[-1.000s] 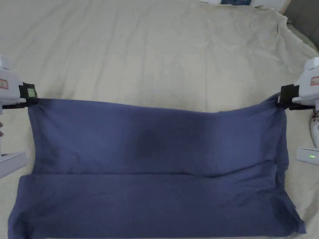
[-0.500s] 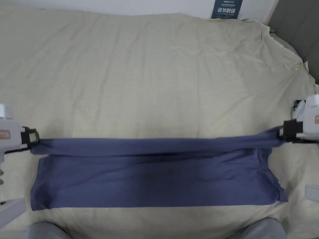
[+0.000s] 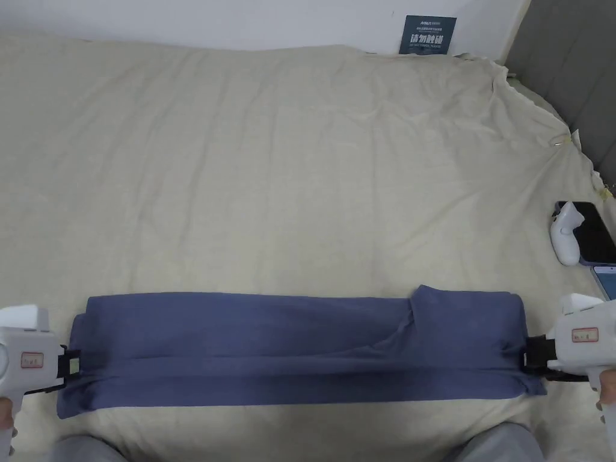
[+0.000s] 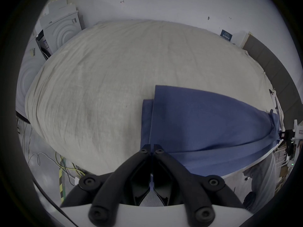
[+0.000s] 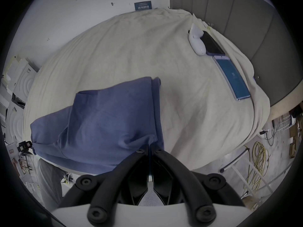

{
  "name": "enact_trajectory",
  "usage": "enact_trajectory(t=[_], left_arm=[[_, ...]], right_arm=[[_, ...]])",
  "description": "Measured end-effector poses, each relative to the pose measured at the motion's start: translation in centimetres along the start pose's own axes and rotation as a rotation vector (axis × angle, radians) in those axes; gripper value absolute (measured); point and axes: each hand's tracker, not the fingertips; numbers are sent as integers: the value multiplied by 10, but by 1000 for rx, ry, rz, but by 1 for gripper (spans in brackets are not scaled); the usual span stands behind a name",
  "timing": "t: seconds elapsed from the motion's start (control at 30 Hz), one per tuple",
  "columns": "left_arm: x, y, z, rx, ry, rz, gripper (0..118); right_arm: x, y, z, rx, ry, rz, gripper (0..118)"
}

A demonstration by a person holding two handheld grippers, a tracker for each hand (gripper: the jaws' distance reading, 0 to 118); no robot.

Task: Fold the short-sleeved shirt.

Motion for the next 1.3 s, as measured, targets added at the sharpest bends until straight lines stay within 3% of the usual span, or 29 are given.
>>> enact_trajectory(t=[0.1,0.17,0.2,0.23,0.27,0.3,0.33,0.4,0.5,0.63,0.77,0.9,1.0,1.13,1.2,1.23,1.3], left_arm=[[0,-3,-1,2,1,10,0],[0,-3,2,8,9,-16,26],[-4,-2,4,10,25,-10,47],[-10,1,8,8,34,9,79],[-17,5,14,4,22,51,98],[-21,10,22,11,4,73,109],[-27,16,32,49,-26,95,113],[-33,32,54,137,-30,124,113],[-27,58,88,288,-19,133,113],[15,77,128,493,27,74,112],[64,66,150,817,88,29,105],[102,51,159,933,74,-29,97],[117,42,157,952,53,-76,68],[127,34,153,930,19,-116,9],[129,30,151,924,10,-118,4],[129,29,148,915,-2,-112,0],[129,27,145,899,-18,-92,0]], right_arm=[[3,-4,-5,3,3,-30,1],[0,-6,0,11,14,-42,4],[0,-6,2,10,18,-44,15],[-1,-5,8,8,9,-36,46],[-3,-3,15,16,-20,-1,73],[-4,-1,22,31,-62,37,92],[-6,2,32,69,-111,76,98],[-10,13,56,169,-185,130,98],[-21,29,93,336,-246,152,98],[-52,36,143,620,-235,191,104],[-91,19,172,910,-153,220,112],[-120,-1,181,1064,-104,218,113],[-131,-12,181,1109,-52,186,113],[-133,-14,169,1067,-7,200,109],[-130,-15,162,1049,15,185,86],[-129,-17,160,1043,27,172,57],[-128,-18,157,1027,29,156,11]])
